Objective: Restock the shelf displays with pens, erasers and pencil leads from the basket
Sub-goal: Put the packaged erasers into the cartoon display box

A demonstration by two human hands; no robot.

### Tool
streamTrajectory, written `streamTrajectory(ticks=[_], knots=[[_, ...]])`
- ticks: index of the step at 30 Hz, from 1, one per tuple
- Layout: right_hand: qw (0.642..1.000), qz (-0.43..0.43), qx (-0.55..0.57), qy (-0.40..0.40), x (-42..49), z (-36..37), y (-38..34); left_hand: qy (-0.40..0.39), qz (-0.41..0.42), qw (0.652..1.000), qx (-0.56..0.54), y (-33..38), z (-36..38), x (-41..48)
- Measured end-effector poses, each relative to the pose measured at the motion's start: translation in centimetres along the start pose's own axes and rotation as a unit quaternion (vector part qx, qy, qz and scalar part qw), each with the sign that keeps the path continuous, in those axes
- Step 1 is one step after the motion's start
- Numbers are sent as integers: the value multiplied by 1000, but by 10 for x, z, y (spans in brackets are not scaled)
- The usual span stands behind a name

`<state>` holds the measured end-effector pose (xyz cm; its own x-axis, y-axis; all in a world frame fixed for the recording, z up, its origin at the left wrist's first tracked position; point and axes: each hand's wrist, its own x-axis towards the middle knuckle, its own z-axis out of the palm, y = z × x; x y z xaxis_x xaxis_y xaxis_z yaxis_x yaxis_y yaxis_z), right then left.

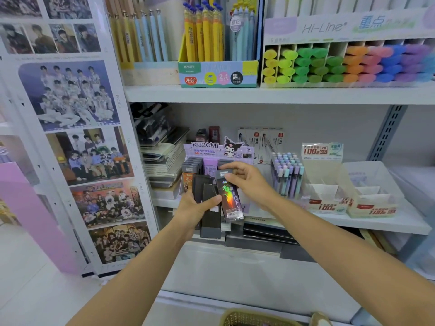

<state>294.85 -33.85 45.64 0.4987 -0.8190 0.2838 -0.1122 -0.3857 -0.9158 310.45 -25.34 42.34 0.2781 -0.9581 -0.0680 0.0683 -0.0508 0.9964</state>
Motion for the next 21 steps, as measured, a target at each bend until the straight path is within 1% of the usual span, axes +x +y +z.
streamTrajectory(ticks=[2, 5, 7, 10, 13, 16, 21], knots=[[998, -3, -12, 67, 7, -6, -1, 39, -37, 998, -32, -3, -3, 3], [981, -40, -56, 181, 19, -17, 2, 79, -85, 990, -75, -6, -10, 9], [973, -57, -92, 206, 24, -19, 7, 91, -97, 987, -88, -9, -14, 13], [967, -88, -145, 190, 29, -14, 19, 98, -97, 985, -101, -12, -17, 18], [964, -90, -195, 158, 33, -5, 28, 109, -77, 987, -94, -14, -19, 22], [951, -106, -258, 134, 36, -2, 33, 115, -57, 988, -82, -15, -22, 24], [937, -122, -311, 100, 40, -13, 28, 117, -33, 990, -76, -16, -26, 26]])
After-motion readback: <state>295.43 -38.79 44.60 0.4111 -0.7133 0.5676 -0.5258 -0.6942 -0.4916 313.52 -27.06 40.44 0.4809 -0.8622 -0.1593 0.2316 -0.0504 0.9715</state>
